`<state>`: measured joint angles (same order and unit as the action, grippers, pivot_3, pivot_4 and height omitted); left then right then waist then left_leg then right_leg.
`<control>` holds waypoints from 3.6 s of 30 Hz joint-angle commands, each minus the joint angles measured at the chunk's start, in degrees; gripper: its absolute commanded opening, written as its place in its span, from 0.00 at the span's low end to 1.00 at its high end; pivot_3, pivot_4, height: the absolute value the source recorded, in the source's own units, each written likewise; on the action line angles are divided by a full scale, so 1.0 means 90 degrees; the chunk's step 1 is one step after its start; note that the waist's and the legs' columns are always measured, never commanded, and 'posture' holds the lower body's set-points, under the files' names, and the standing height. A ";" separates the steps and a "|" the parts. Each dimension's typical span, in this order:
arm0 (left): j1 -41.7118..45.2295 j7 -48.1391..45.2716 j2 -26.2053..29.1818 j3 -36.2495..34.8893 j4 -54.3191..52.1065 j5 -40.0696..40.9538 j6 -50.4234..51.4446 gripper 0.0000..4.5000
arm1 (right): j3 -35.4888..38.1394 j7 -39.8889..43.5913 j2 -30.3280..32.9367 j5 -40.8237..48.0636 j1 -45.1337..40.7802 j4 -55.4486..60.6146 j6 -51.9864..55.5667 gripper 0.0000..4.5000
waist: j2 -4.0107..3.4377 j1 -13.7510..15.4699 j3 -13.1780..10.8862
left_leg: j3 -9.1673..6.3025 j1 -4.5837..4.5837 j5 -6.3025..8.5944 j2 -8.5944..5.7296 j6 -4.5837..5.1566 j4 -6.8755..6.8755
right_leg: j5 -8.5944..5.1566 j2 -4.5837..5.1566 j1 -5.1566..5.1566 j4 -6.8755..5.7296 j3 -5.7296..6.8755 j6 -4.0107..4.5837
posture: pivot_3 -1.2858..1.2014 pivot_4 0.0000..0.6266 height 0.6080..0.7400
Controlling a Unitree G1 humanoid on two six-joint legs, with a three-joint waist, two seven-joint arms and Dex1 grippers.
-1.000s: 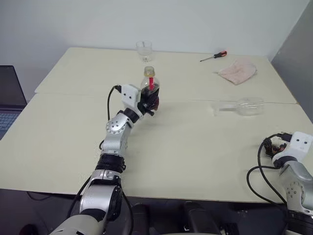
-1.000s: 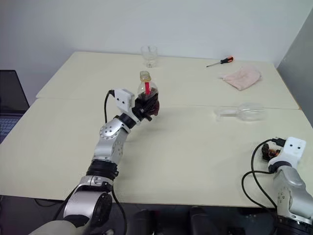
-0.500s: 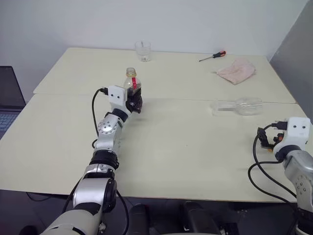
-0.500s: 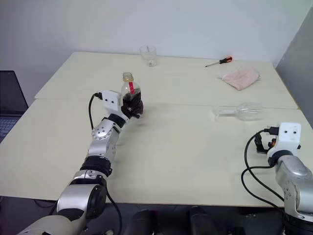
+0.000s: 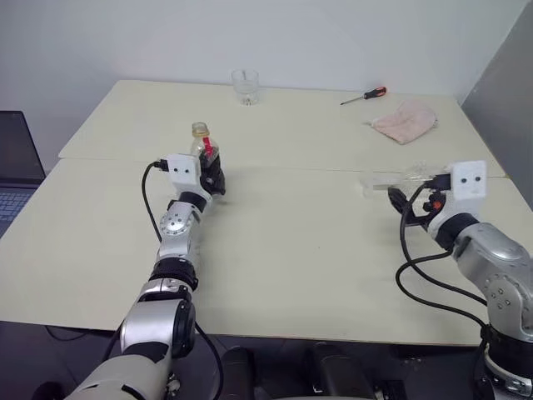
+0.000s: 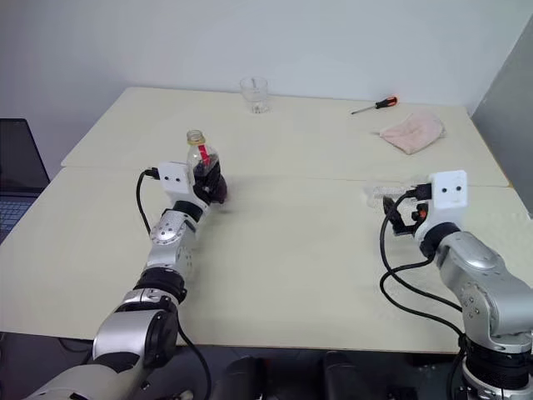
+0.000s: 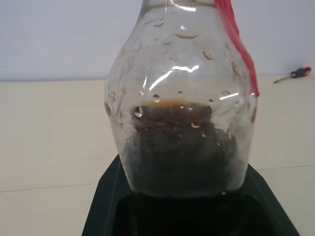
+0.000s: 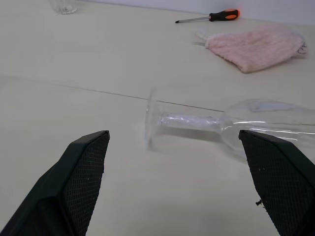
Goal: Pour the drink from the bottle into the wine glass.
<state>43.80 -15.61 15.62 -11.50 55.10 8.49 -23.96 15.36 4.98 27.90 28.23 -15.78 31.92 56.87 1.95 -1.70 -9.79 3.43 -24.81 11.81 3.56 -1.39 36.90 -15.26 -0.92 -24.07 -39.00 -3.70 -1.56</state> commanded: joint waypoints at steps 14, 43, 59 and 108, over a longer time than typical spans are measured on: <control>-0.0435 0.0358 0.0169 -0.0119 -0.0281 -0.0076 -0.0097 0.99 | -0.0180 0.0194 -0.0007 -0.0105 -0.0358 -0.0053 -0.0051 1.00 | -0.0002 -0.0002 0.0003 | 0.0000 0.0003 0.0000 0.0001 0.0000 0.0000 | 0.0002 0.0000 0.0001 -0.0004 0.0003 0.0003 | 0.52 0.24 1.00; -0.5267 -0.0940 0.0325 0.1017 -0.7588 0.0617 0.3002 0.99 | 0.2212 -0.1706 -0.2637 0.1054 -0.1990 -0.2067 0.1100 1.00 | -0.0005 -0.0045 0.0012 | 0.0003 0.0005 0.0000 0.0013 -0.0001 -0.0010 | 0.0015 0.0010 -0.0004 -0.0006 -0.0016 0.0027 | 0.52 0.24 1.00; -0.2155 -0.3517 0.2846 0.1441 -0.8710 0.2817 0.7109 0.99 | 0.3745 -0.3196 -0.3217 0.2720 -0.2896 -0.3593 0.0044 1.00 | -0.0015 -0.0188 0.0011 | -0.0013 0.0003 0.0000 0.0004 0.0002 -0.0021 | 0.0010 -0.0002 -0.0007 0.0003 -0.0005 0.0020 | 0.52 0.24 1.00; -0.2981 -0.3679 0.3225 0.0265 -0.8868 0.3775 0.8134 1.00 | -0.3184 0.1200 -0.2262 -0.1787 -0.2472 -0.4058 -0.3957 0.04 | -0.0019 -0.0128 -0.0005 | -0.0016 -0.0001 -0.0001 0.0010 0.0000 -0.0022 | -0.0003 0.0001 -0.0026 -0.0006 -0.0014 0.0017 | 0.52 0.24 1.00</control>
<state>18.01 -48.06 42.76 -6.40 -22.71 40.61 48.52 -12.77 13.95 7.06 13.90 -37.69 -7.52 24.08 1.78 -2.85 -9.84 3.27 -24.82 11.80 3.65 -1.39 36.76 -15.29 -0.89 -24.29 -39.06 -3.78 -1.43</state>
